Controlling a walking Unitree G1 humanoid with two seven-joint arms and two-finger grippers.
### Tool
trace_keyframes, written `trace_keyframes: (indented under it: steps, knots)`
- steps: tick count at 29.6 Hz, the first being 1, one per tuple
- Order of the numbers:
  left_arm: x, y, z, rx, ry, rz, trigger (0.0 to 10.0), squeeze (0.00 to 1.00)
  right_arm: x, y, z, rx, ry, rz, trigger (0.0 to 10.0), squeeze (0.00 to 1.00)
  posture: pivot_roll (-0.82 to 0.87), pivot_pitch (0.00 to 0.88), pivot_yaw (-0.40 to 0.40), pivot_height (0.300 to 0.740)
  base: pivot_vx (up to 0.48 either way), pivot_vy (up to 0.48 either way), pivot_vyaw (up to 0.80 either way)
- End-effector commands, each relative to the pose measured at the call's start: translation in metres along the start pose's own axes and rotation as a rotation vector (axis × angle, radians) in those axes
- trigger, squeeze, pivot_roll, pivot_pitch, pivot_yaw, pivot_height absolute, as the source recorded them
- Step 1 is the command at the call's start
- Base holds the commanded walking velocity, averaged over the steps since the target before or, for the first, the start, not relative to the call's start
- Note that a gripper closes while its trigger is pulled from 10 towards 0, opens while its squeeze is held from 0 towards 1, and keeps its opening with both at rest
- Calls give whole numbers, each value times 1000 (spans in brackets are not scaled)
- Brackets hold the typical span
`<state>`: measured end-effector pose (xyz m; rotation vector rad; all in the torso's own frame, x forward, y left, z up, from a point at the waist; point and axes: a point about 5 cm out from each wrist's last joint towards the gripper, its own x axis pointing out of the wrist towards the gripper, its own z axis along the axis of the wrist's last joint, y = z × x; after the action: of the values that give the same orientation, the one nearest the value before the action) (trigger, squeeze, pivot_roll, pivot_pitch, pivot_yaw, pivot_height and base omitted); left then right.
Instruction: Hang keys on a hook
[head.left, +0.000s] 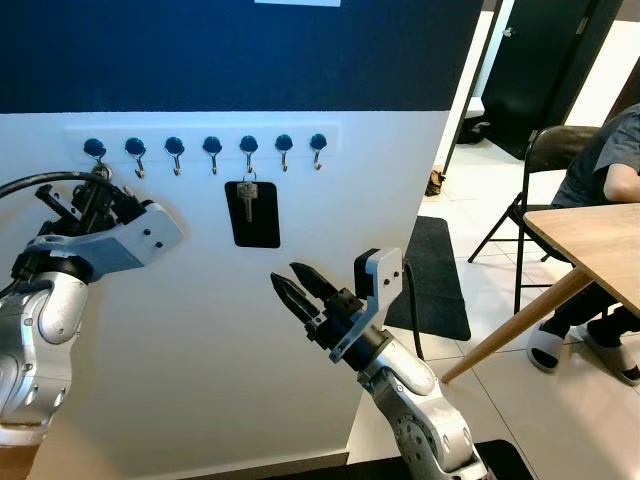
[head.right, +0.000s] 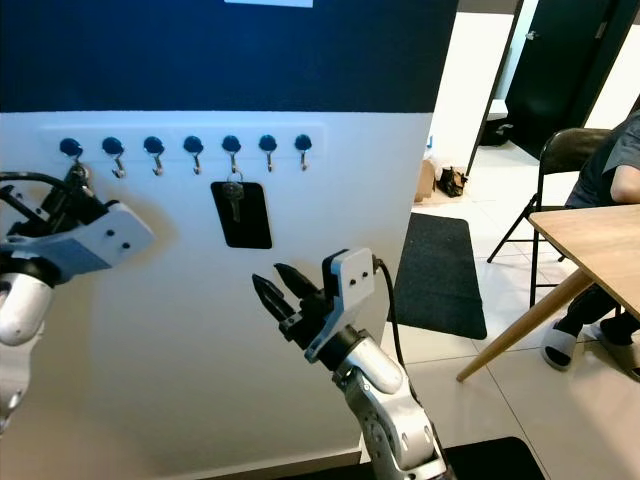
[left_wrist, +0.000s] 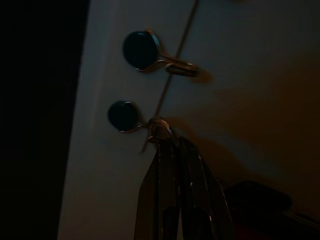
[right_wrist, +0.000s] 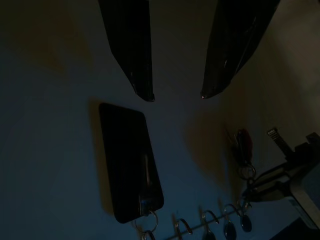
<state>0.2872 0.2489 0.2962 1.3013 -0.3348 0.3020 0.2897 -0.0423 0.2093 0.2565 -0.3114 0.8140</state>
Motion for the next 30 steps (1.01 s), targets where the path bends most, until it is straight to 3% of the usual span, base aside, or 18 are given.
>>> trace_keyframes:
  steps: [1, 6, 7, 8, 9, 10, 15, 18, 19, 20, 22, 24, 27, 28, 30]
  knots:
    - [1, -4, 9, -16, -36, -6, 10000, 0, -3, 2, 1, -9, 0, -2, 10000, 0, 207, 121, -11, 740, 0, 0, 0]
    - [-2, -10, 9, -11, -39, -35, 10000, 0, -4, 1, 1, -9, 2, -6, 10000, 0, 211, 123, -9, 740, 0, 0, 0]
    - [-5, -13, 8, -14, -37, -52, 10000, 137, -4, 1, 1, -8, 2, -7, 10000, 0, 211, 124, -9, 740, 0, 0, 0]
    - [-5, -14, 8, -16, -36, -55, 10000, 702, -4, 1, 1, -8, 2, -7, 10000, 0, 211, 124, -9, 740, 0, 0, 0]
    - [-5, -14, 8, -16, -36, -55, 10000, 702, -4, 1, 1, -8, 2, -7, 10000, 0, 211, 124, -9, 740, 0, 0, 0]
    - [-6, -14, 7, -25, -32, -54, 10000, 1000, -4, 1, 1, -7, 3, -7, 10000, 0, 214, 125, -11, 740, 0, 0, 0]
    - [-11, -13, 5, -39, -16, -48, 10000, 1000, -3, 1, 0, -6, 5, -6, 10000, 0, 217, 124, -14, 740, 0, 0, 0]
    - [-24, -15, 2, -115, -5, -53, 10000, 1000, -3, 1, -1, -6, 8, -3, 10000, 0, 217, 122, -13, 740, 0, 0, 0]
    - [-32, -19, 0, -152, 1, -75, 10000, 424, -4, 1, -1, -7, 10, -3, 10000, 0, 216, 121, -12, 740, 0, 0, 0]
    - [-40, -23, -3, -184, 5, -100, 10000, 0, -4, 1, -1, -8, 12, -5, 10000, 0, 216, 122, -13, 740, 0, 0, 0]
    - [-57, -35, -8, -260, 23, -171, 10000, 0, -6, -1, -3, -8, 20, -11, 10000, 0, 219, 122, -15, 740, 0, 0, 0]
    - [-63, -39, -9, -293, 31, -199, 10000, 0, -7, -2, -4, -9, 24, -13, 10000, 0, 219, 122, -15, 740, 0, 0, 0]
    - [-86, -57, -8, -502, 58, -347, 10000, 0, -14, -8, -16, -11, 67, -39, 10000, 0, 223, 122, -25, 740, 0, 0, 0]
    - [-86, -57, -8, -502, 58, -347, 10000, 0, -14, -8, -16, -11, 67, -39, 10000, 0, 223, 122, -25, 740, 0, 0, 0]
    - [-100, -70, -3, -721, 117, -433, 10000, 0, -25, -20, -31, -30, 128, -103, 10000, 0, 227, 122, -31, 740, 0, 0, 0]
